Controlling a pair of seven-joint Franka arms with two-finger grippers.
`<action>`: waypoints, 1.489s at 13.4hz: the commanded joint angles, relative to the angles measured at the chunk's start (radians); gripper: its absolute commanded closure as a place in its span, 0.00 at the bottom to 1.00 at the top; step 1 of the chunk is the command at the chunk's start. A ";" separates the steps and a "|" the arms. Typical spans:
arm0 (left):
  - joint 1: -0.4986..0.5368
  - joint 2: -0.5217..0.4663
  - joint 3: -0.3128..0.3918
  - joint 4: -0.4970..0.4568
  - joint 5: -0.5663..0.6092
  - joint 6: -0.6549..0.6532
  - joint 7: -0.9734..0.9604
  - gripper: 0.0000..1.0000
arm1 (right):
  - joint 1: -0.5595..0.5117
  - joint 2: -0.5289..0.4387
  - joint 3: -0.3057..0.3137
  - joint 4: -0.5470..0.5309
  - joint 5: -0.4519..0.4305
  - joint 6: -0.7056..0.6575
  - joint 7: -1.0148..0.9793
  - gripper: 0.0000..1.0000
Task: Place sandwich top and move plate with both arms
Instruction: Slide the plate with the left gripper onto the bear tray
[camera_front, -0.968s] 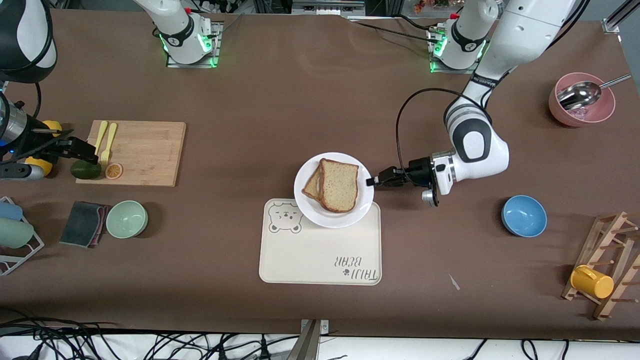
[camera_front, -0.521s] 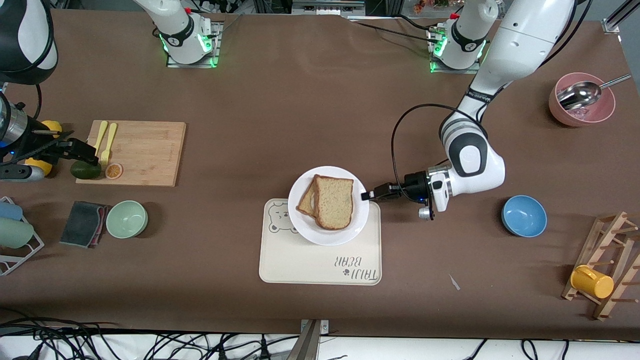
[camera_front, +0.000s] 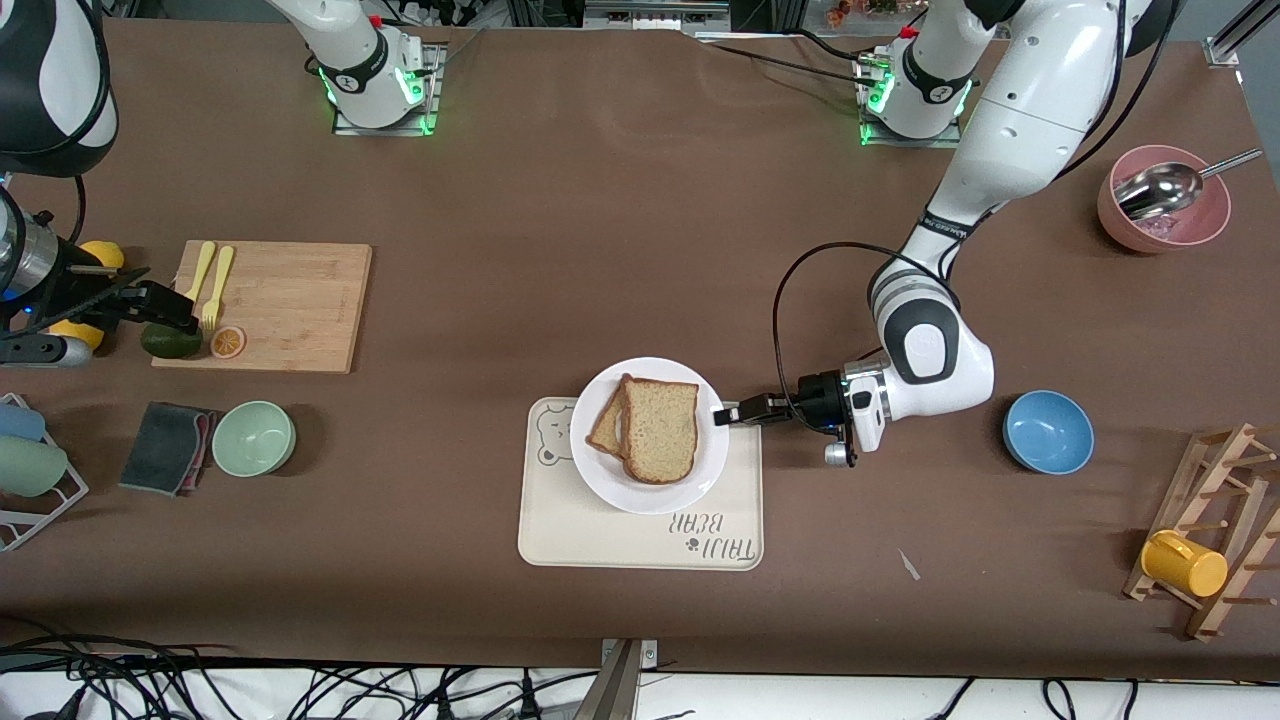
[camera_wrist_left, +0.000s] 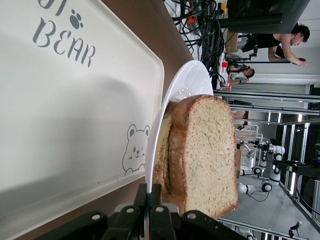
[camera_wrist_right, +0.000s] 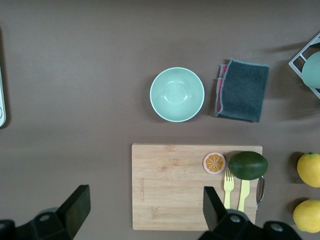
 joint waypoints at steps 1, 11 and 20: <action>-0.008 0.044 0.004 0.058 0.027 -0.006 -0.021 1.00 | -0.014 0.006 0.012 0.017 0.001 0.000 0.012 0.00; -0.022 0.133 -0.001 0.172 0.129 0.061 -0.064 1.00 | -0.012 0.012 0.012 0.017 0.003 0.007 0.012 0.00; -0.022 0.181 -0.005 0.220 0.146 0.095 -0.099 1.00 | -0.012 0.013 0.012 0.017 0.003 0.008 0.012 0.00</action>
